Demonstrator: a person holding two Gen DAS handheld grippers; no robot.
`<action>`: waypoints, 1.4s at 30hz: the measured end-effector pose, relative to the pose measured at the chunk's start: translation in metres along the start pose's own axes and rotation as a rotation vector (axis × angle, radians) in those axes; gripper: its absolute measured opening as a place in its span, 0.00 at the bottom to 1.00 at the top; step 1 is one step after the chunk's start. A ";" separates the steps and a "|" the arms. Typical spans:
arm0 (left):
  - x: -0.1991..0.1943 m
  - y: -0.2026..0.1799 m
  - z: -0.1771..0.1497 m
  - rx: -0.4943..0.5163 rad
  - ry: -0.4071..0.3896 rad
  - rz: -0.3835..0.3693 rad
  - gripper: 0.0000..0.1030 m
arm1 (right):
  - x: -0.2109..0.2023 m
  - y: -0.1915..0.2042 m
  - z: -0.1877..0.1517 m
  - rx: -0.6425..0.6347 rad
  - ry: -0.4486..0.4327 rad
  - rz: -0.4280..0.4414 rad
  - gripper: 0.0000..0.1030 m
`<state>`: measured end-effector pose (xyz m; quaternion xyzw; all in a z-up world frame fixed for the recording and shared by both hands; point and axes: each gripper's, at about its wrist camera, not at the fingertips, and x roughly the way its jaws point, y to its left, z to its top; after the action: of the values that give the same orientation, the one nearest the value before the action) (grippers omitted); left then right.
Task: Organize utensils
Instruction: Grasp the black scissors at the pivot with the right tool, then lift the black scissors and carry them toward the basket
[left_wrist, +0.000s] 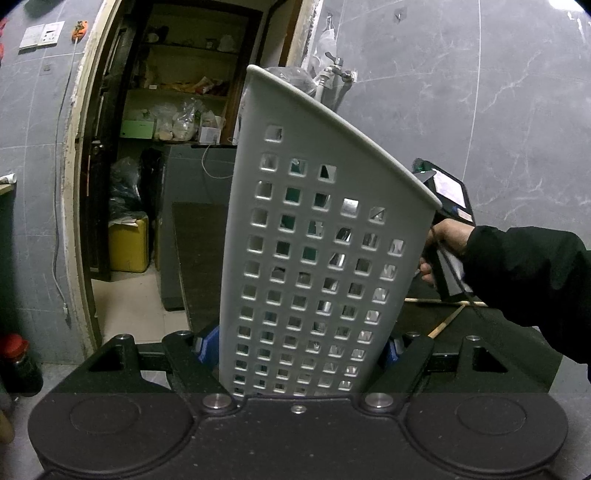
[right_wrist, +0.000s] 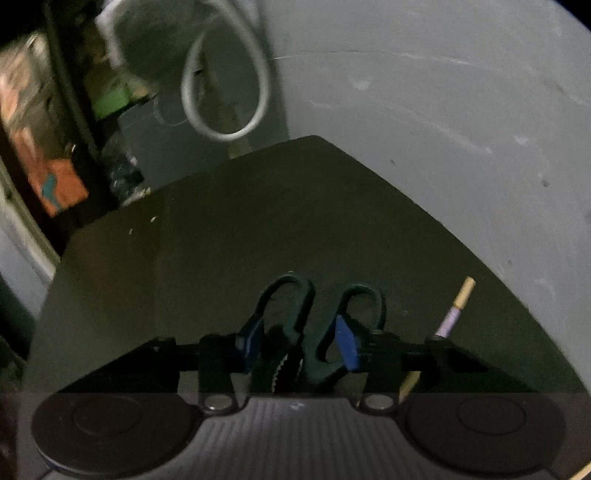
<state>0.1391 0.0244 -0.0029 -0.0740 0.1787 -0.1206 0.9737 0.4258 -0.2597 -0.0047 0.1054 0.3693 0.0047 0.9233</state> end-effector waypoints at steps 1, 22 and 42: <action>0.000 0.000 0.000 -0.001 -0.001 0.000 0.77 | 0.001 0.007 -0.001 -0.032 -0.001 -0.007 0.36; -0.002 -0.004 -0.002 -0.003 -0.005 0.015 0.77 | -0.066 0.100 -0.076 -0.573 0.054 0.340 0.33; -0.001 -0.008 -0.002 0.002 -0.005 0.031 0.76 | -0.148 0.078 -0.140 -0.824 0.027 0.469 0.33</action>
<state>0.1354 0.0167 -0.0025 -0.0707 0.1772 -0.1053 0.9760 0.2282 -0.1699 0.0125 -0.1891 0.3152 0.3604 0.8573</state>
